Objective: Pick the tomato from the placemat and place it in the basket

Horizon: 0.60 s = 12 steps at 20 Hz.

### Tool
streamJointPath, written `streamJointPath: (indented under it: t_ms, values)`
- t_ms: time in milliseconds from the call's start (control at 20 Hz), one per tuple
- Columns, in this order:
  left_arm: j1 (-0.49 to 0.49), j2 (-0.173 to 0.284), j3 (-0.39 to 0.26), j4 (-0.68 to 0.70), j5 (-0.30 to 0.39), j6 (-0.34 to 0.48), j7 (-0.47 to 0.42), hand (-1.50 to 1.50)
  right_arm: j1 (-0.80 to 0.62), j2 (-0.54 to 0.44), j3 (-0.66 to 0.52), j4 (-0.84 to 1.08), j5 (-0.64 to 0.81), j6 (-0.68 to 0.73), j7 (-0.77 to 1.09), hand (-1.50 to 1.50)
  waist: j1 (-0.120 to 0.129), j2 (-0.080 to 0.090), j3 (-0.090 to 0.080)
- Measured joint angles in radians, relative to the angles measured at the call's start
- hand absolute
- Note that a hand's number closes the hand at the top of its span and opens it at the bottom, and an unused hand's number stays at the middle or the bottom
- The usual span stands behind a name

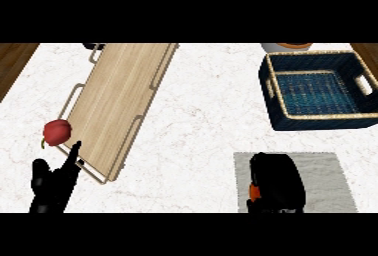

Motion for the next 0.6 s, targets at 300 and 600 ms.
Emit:
streamJointPath:
  t_ms: [300, 600]
  values:
    - [0.004, -0.012, 0.002, 0.004, -0.012, 0.007, -0.006, 0.00, -0.077, 0.156, 0.117, -0.069, 0.003, 0.054, 0.070, 1.50, -0.005, -0.001, 0.004]
    - [0.019, -0.013, 0.008, -0.013, -0.011, 0.009, -0.007, 0.00, -0.101, 0.198, 0.066, -0.277, -0.197, -0.192, 0.137, 1.50, -0.012, 0.002, 0.003]
